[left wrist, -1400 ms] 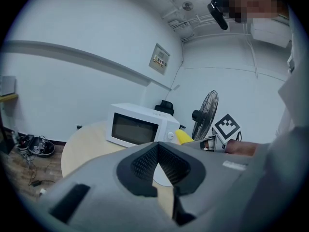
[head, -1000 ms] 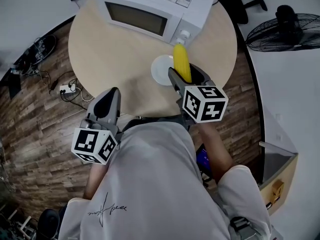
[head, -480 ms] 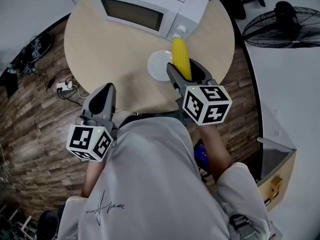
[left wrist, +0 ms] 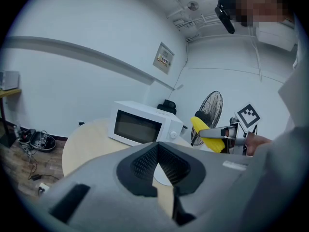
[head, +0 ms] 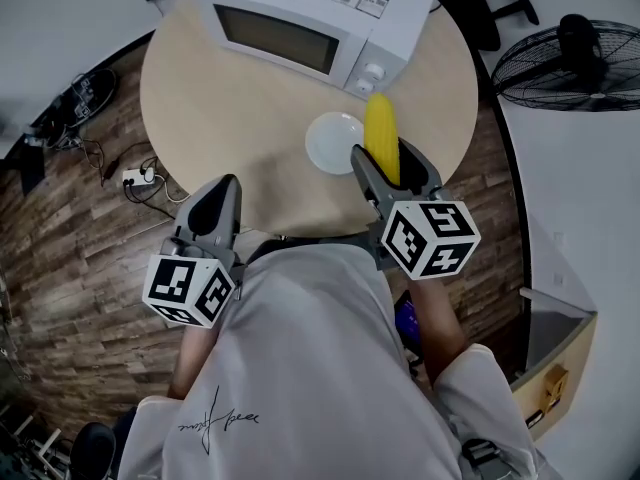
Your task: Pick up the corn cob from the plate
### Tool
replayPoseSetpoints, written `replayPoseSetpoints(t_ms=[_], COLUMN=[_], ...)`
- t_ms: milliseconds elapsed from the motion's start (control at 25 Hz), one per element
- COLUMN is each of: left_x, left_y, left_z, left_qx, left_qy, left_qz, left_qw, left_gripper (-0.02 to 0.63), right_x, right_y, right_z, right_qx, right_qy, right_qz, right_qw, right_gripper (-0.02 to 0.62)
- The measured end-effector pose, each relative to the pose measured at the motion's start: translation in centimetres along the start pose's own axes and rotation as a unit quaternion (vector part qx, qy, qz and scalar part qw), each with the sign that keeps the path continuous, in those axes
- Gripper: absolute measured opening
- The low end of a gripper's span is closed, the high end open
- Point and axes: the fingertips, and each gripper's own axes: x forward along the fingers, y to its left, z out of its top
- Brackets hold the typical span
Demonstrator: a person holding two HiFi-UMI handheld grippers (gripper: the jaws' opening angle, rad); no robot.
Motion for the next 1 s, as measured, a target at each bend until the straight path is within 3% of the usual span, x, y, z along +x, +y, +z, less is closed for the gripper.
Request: replayPoseSetpoints(t_ms=[640,1000], left_x=[-0.8,-1.1], left_y=[0.9,0.4], left_z=[1.4,1.2], left_qx=[0.0,-0.001], left_qy=[-0.01,-0.007], left_qz=[0.024,0.018], left_qw=[0.9997,0.9998], left_gripper=[-0.009,-0.009], right_x=[-2.4,-3.2], right_y=[-0.5,-0.7], right_z=[-0.7,-0.8], right_qx=[0.001,0.012], right_qy=[-0.008,-0.006], right_qz=[-0.019,-0.013], right_qw=[1.0,1.0], right_gripper=[0.273,0.273])
